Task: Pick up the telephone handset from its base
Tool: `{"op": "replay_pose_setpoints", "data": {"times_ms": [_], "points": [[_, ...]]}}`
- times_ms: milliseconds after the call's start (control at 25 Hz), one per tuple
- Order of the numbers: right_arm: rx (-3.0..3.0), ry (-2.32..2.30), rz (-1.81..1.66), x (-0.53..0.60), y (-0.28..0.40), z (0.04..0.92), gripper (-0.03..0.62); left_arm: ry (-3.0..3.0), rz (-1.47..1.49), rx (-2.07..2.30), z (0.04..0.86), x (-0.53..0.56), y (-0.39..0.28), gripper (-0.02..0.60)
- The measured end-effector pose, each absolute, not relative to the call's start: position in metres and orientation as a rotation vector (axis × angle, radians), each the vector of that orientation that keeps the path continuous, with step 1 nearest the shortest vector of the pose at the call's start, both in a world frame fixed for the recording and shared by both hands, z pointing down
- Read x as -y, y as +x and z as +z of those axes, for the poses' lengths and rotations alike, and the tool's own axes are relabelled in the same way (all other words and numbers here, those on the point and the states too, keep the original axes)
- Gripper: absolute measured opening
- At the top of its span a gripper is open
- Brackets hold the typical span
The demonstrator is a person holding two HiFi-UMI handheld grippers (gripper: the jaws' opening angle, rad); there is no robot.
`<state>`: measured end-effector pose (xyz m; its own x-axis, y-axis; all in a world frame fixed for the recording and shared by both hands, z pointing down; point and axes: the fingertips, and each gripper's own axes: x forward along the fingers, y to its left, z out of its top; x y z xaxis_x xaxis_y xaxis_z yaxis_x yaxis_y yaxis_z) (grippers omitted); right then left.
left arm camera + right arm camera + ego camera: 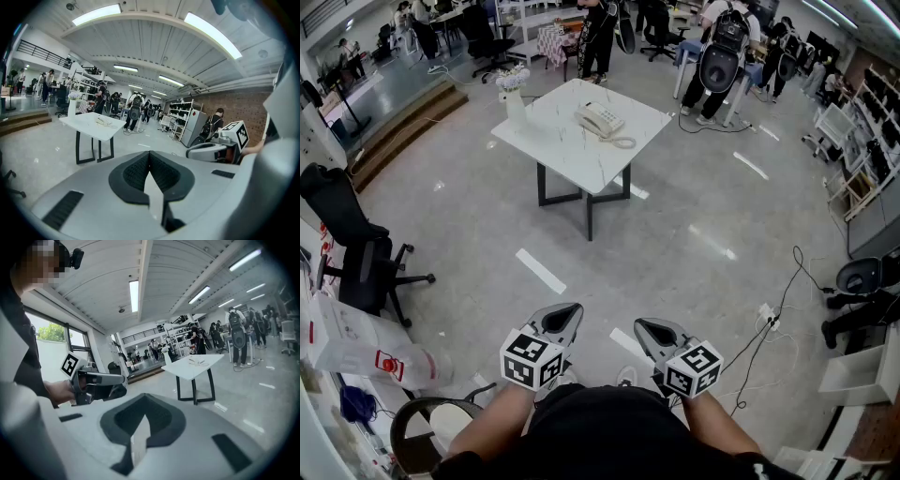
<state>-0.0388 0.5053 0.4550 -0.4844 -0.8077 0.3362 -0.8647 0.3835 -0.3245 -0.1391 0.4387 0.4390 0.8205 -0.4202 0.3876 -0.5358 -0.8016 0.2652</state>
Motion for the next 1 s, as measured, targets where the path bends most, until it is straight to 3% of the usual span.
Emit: {"op": "replay_pose_setpoints", "data": {"times_ms": [1000], "points": [[2.505, 1.463, 0.796, -0.497, -0.064, 0.465, 0.002, 2.617, 0.437, 0.715, 0.446, -0.428, -0.156, 0.002]]}}
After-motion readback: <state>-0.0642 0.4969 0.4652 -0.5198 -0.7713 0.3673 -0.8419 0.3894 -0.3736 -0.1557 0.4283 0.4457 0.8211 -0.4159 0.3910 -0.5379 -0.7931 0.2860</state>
